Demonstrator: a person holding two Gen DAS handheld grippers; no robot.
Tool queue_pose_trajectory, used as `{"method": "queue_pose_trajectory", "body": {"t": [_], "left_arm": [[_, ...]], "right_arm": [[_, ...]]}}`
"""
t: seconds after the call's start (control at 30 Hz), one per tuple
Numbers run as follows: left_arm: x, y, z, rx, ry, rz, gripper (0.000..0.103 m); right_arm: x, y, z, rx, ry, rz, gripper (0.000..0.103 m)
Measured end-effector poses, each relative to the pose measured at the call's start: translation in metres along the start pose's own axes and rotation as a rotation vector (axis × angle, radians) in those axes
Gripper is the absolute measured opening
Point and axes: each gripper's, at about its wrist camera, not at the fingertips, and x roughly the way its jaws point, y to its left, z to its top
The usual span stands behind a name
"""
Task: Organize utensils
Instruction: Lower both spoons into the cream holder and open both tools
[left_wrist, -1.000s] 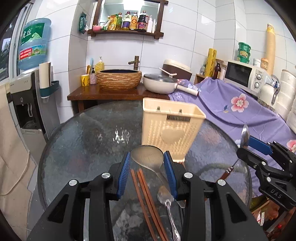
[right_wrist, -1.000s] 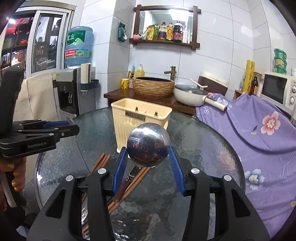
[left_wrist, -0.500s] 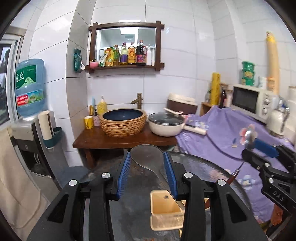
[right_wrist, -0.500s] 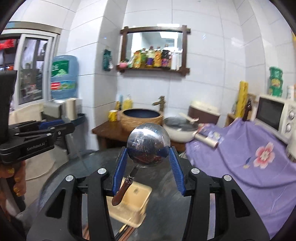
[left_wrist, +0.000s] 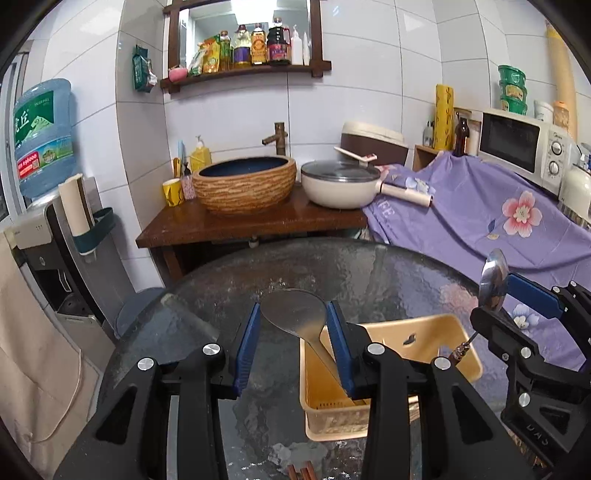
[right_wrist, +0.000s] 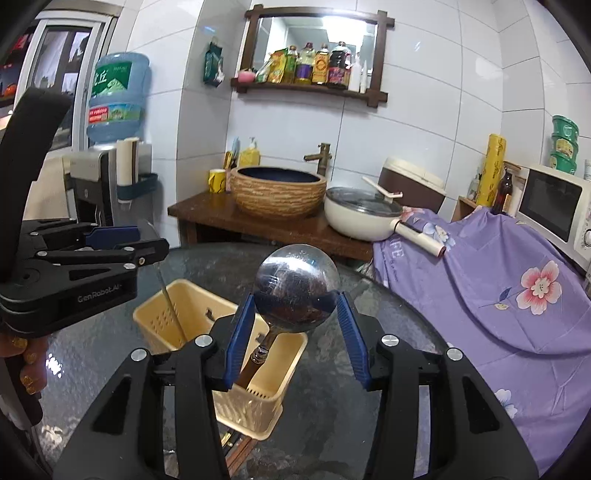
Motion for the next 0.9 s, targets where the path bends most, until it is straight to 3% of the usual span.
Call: {"method": "queue_pose_trajectory", "body": {"t": [0.53, 0.6, 0.63, 0.8, 0.9], "left_arm": [[0.018, -0.013, -0.024, 0.034, 0.047, -0.019, 0.037], [0.015, -0.013, -0.024, 0.029, 0.039, -0.029, 0.038], [0.014, -0.013, -0.023, 0.027, 0.034, -0.032, 0.040], [-0.013, -0.007, -0.025, 0.010, -0.034, -0.025, 0.079], [-0.033, -0.001, -0.036, -0.012, -0.065, -0.017, 0.092]], "right_arm": [[0.018, 0.007, -0.022, -0.011, 0.053, 0.020, 0.047], [0.017, 0.004, -0.023, -0.003, 0.044, 0.019, 0.054], [0.016, 0.003, -0.023, -0.001, 0.037, 0.014, 0.061], [-0.001, -0.002, -0.023, 0.020, 0.000, 0.011, 0.066], [-0.020, -0.006, -0.026, 0.029, -0.027, -0.009, 0.072]]}}
